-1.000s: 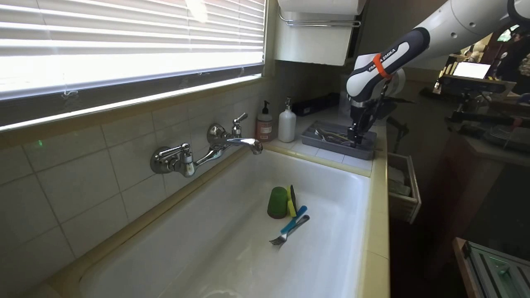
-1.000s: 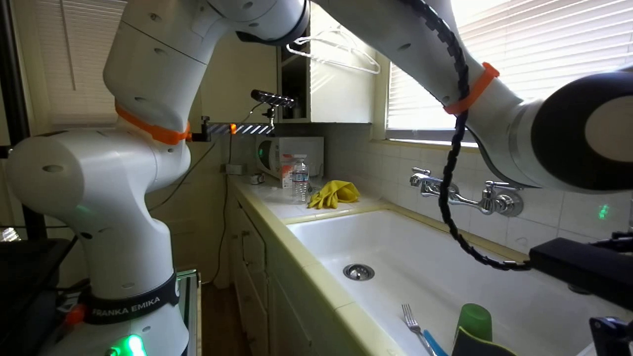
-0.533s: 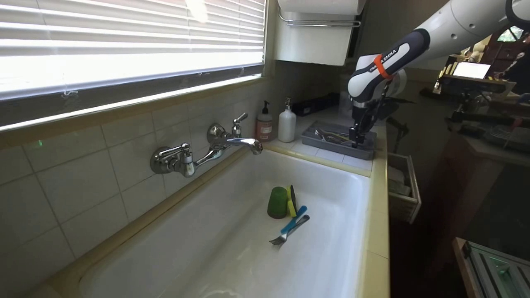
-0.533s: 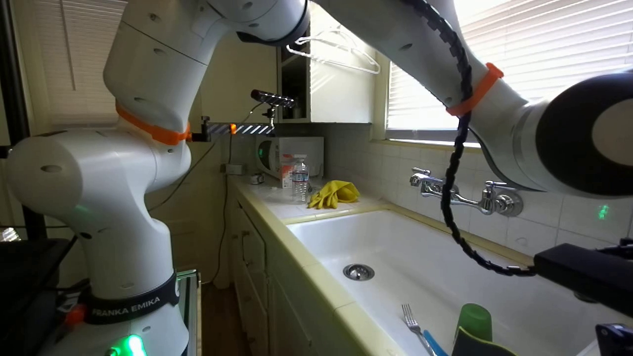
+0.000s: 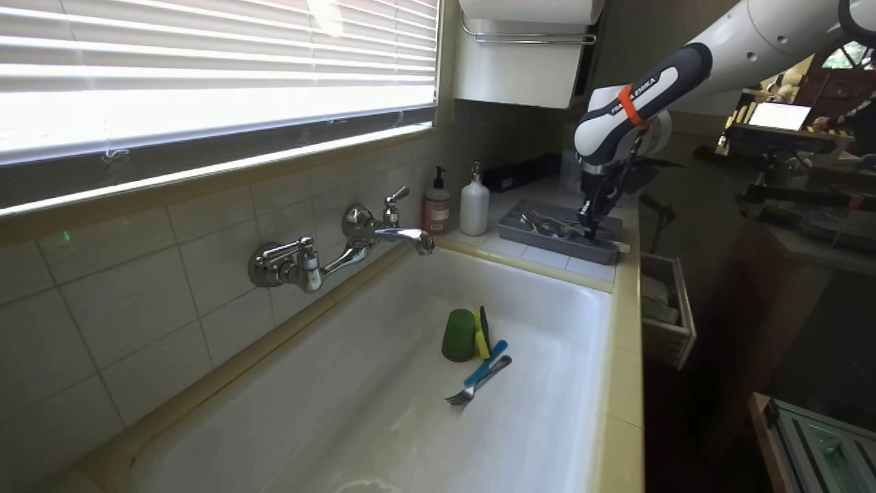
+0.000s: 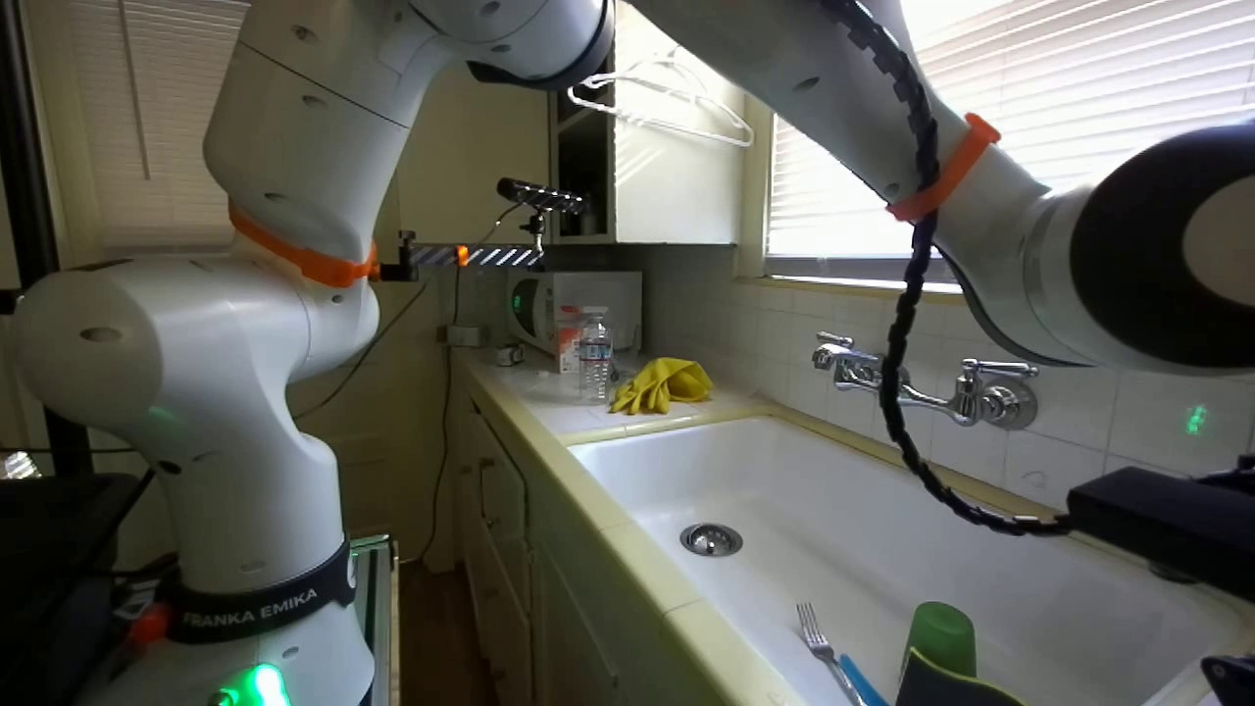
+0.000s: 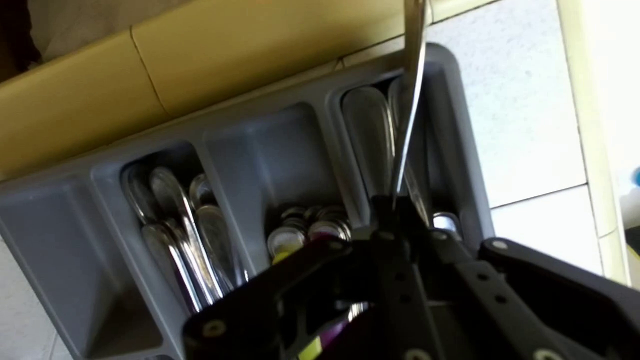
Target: Remove one silver fork from the cutlery holder and put it in the sink.
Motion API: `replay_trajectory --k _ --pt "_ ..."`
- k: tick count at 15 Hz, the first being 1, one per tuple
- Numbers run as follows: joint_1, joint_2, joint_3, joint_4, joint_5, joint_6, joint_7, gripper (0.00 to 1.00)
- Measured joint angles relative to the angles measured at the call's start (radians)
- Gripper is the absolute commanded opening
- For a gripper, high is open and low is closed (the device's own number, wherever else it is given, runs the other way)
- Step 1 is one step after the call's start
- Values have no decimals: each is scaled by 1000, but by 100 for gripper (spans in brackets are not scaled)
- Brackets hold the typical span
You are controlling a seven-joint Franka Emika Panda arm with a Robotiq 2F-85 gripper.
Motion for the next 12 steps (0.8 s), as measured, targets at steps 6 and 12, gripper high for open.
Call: replay_trajectory --k 6,12 --pt "0 5 0 0 0 0 0 53" --pt "0 16 2 0 0 0 0 67"
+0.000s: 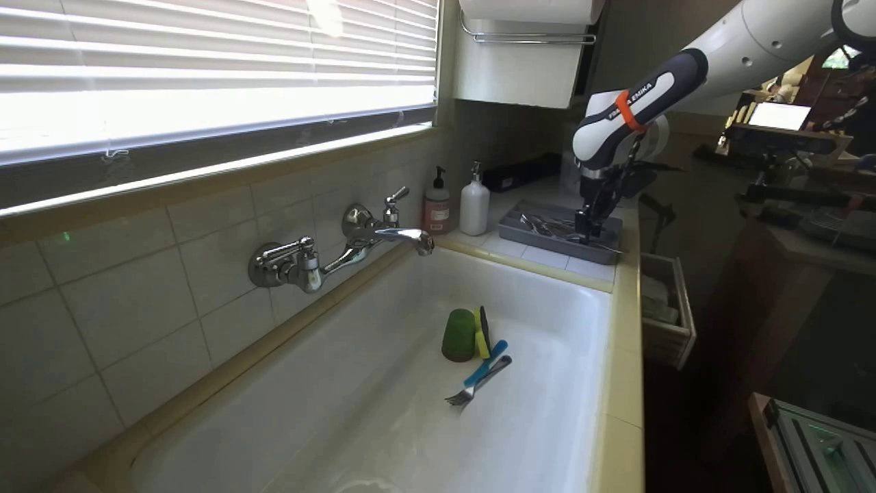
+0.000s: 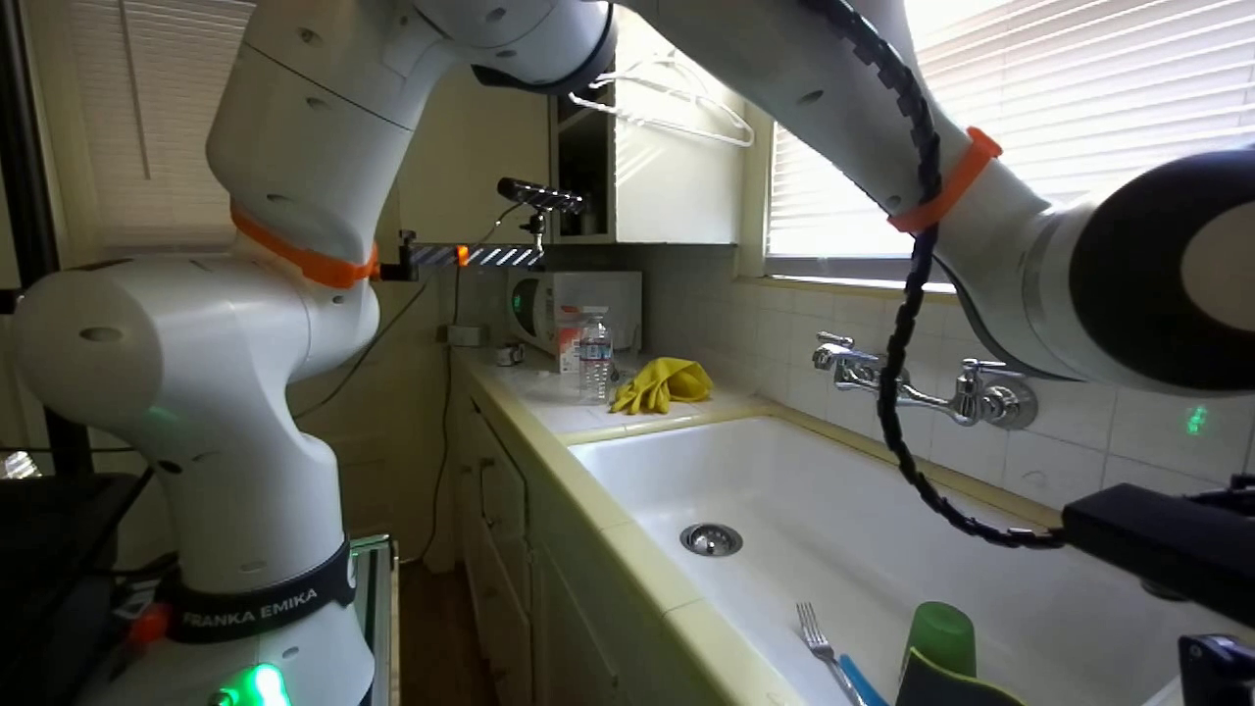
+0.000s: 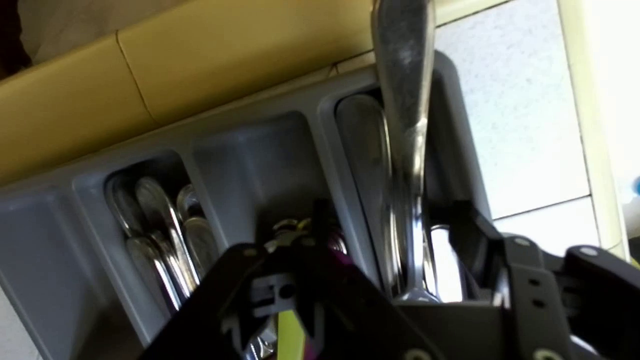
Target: Remove one silver fork from the cutlery holder and put it in the sink.
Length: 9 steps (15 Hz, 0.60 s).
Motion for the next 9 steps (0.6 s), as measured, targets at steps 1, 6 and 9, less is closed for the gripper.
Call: replay_trajectory --k 1,6,9 --pt "-1 2 -1 1 0 0 0 63" --pt "-5 5 -3 5 0 0 0 100" --pt "-8 7 -4 10 0 0 0 100"
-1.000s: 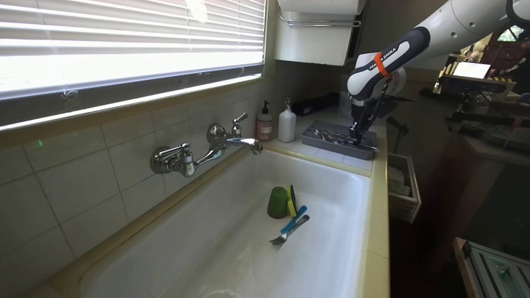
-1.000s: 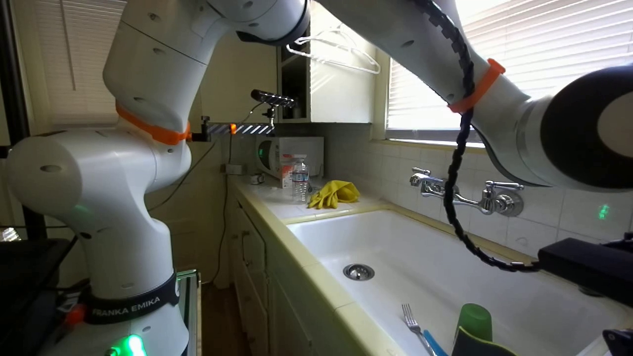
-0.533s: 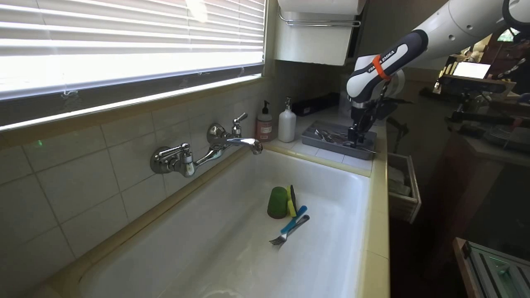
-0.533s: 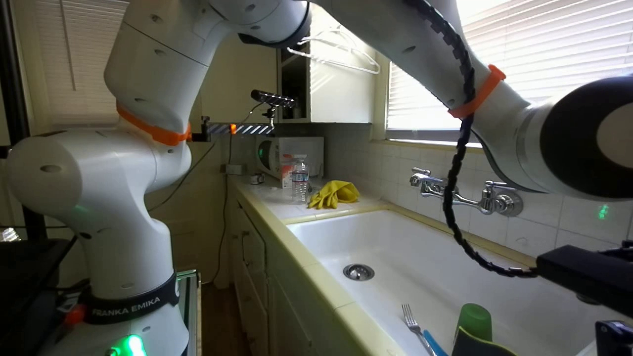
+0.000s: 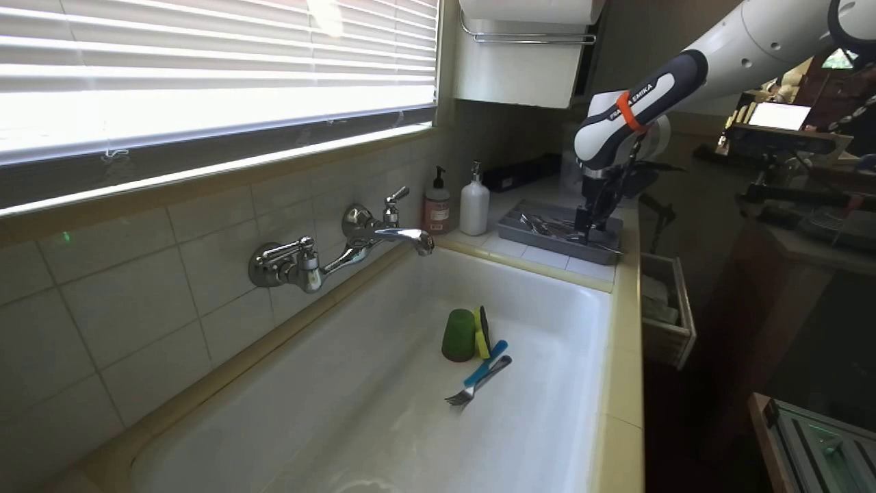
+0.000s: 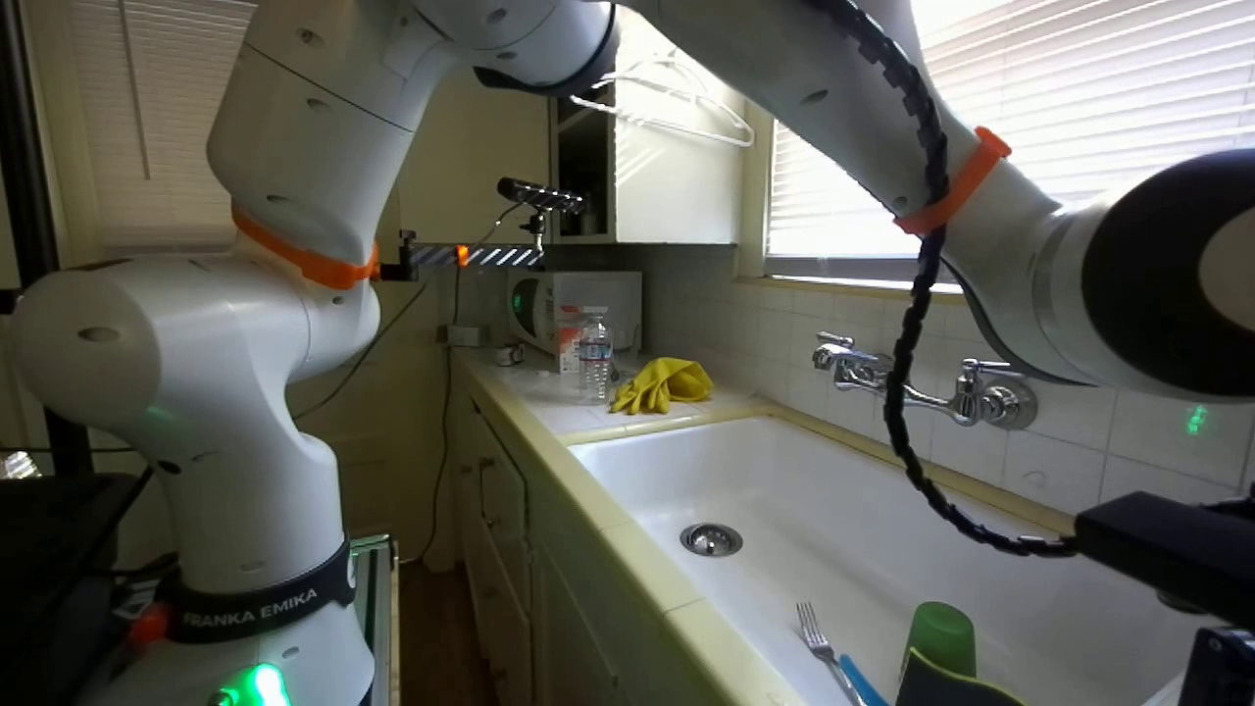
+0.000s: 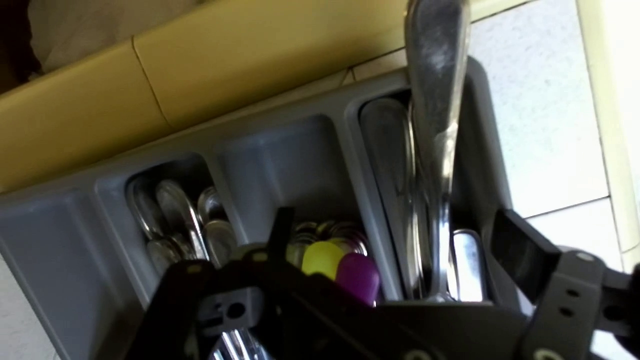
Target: Remove one silver fork from the cutlery holder and put it in the sink.
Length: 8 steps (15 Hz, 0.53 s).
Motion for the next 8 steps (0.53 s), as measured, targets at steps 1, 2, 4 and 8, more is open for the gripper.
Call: replay_trajectory --k 1,2,4,8 --pt "0 0 1 1 0 0 2 100" --pt "0 0 2 1 1 0 8 96" --pt "0 -3 3 3 3 -5 26 83" --pt "0 -13 3 3 5 -18 77 45"
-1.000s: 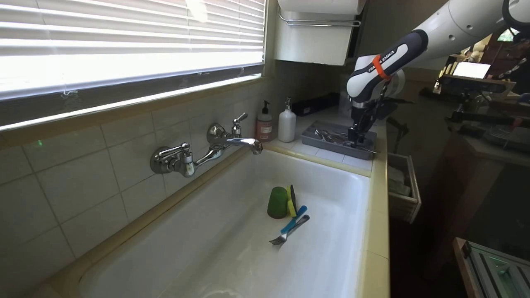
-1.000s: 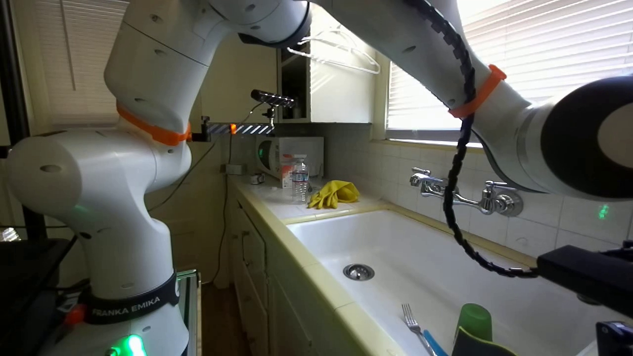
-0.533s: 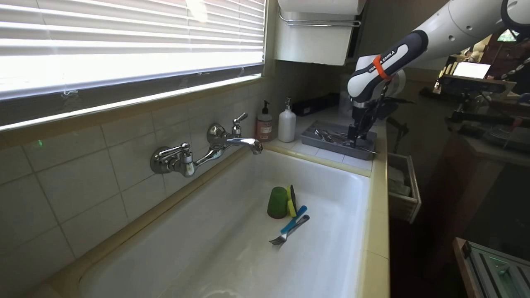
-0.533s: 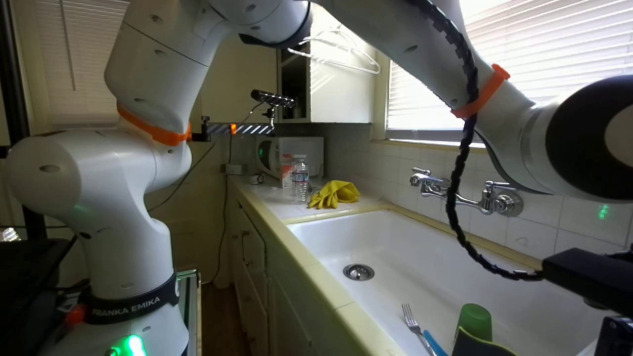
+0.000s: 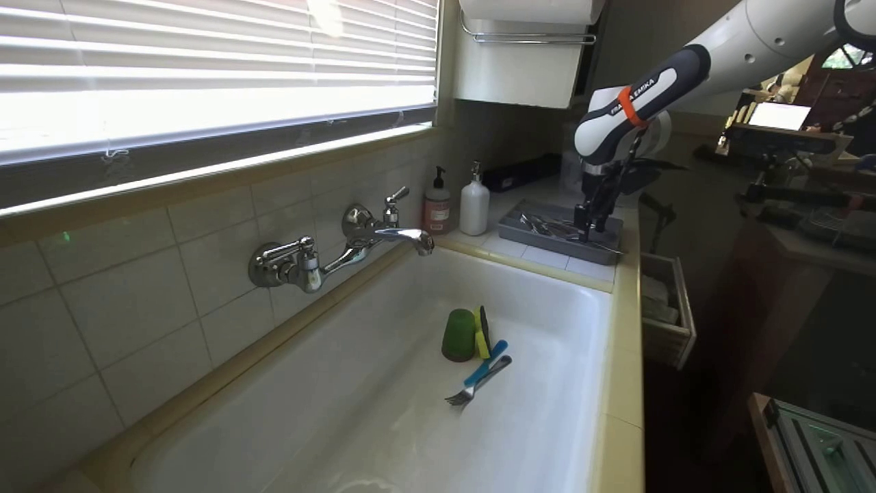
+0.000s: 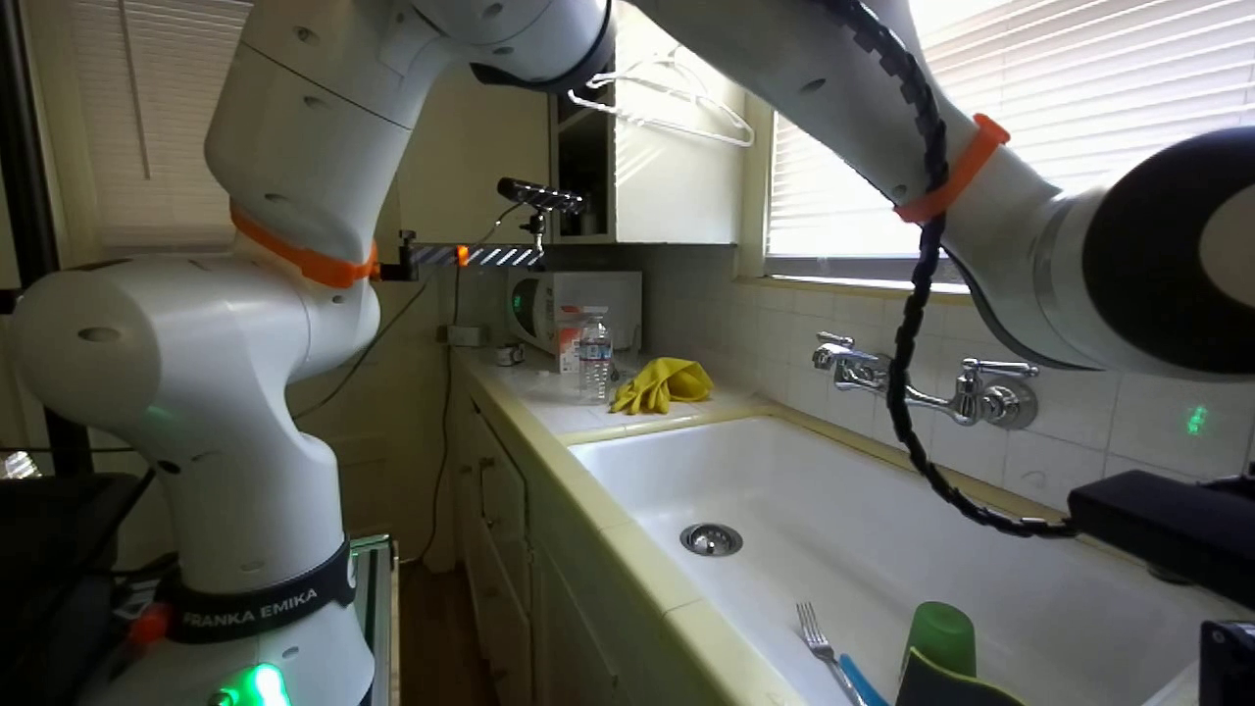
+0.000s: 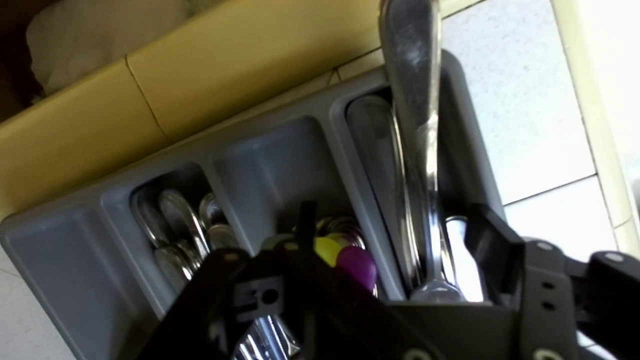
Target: Remove one silver fork from the cutlery holder and put it in the sink.
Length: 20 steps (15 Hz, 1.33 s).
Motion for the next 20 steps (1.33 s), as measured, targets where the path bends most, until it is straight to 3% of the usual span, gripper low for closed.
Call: replay_trajectory --k 2,3,6,7,8,10,12,14,15,16,18,20 --pt "0 -2 0 0 3 -11 29 71" --pt "0 -3 0 0 4 -16 44 77" --pt "0 -5 1 0 20 -31 79 79" --pt "0 -5 1 0 30 -34 88 72" --pt "0 -5 2 0 43 -34 96 55" --pt "0 -5 3 0 68 -34 109 44" --pt "0 -5 4 0 91 -34 122 27" --pt "0 -5 4 0 111 -34 128 22" --pt "0 -5 4 1 119 -34 131 27" --pt "0 -4 4 1 124 -35 136 47" --pt "0 -3 3 1 128 -35 145 55" --pt "0 -2 1 1 128 -34 155 69"
